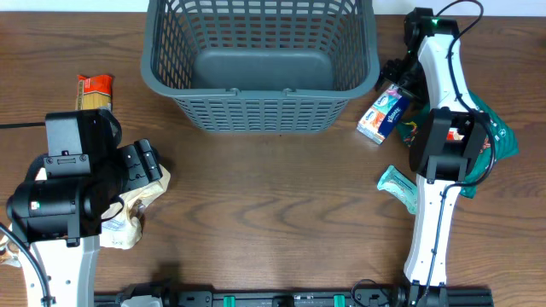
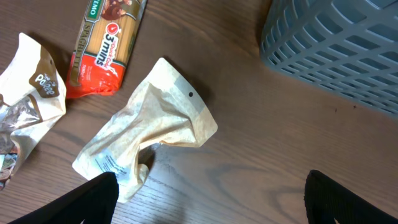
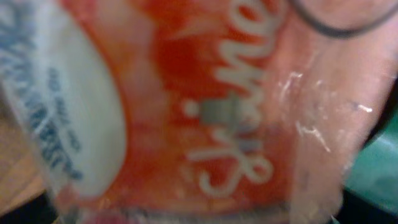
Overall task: Pack container
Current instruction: 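Grasp the Kleenex tissue pack with the right gripper, then carry the tissue pack into the basket and release it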
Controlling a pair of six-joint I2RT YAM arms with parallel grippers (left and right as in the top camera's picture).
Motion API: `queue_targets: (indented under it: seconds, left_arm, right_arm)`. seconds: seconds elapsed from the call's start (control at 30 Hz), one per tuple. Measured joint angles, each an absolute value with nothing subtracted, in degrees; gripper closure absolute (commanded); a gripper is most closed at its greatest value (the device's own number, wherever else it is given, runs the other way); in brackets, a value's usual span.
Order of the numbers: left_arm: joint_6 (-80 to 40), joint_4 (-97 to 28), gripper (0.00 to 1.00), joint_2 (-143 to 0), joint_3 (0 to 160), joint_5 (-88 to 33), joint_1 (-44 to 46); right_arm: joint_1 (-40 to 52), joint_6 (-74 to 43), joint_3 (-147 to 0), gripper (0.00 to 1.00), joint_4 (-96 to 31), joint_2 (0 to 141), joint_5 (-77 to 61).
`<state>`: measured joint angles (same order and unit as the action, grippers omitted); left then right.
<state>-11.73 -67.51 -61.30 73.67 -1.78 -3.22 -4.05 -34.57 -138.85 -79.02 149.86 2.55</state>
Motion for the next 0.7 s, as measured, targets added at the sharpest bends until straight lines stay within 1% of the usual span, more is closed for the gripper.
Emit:
queue_targets:
  seconds: [0.07, 0.1, 0.13, 0.17, 0.2, 0.43, 0.7]
  left_arm:
    - [-11.7, -67.5, 0.14, -61.3, 73.7, -1.8, -3.2]
    - [-11.7, -67.5, 0.14, -61.3, 73.7, -1.8, -3.2]
    - [-11.7, -67.5, 0.14, -61.3, 73.7, -1.8, -3.2]
    - [-11.7, -67.5, 0.14, -61.3, 73.7, -1.8, -3.2]
    - [-11.7, -67.5, 0.14, -61.3, 73.7, -1.8, -3.2]
    - [-11.6, -67.5, 0.14, -61.3, 73.7, -1.8, -3.2]
    - [-10.3, -67.7, 0.14, -61.3, 73.7, -1.8, -3.2]
  right_arm:
    - [-4.1, -33.8, -138.8, 0.43, -78.4, 149.9, 2.4]
    - [-4.1, -33.5, -138.8, 0.5, -78.1, 149.9, 2.4]
    - [-4.1, -33.1, -138.8, 0.75, -77.8, 149.9, 2.3]
    - [-4.1, -32.8, -138.8, 0.94, -77.5, 149.9, 2.3]
    - [-4.1, -32.6, -138.8, 0.99, -77.4, 149.9, 2.3]
    - [-4.1, -30.3, -139.3, 0.99, -77.7, 149.4, 2.2]
    - [-4.1, -24.2, -138.6, 0.99, -78.3, 146.8, 0.3]
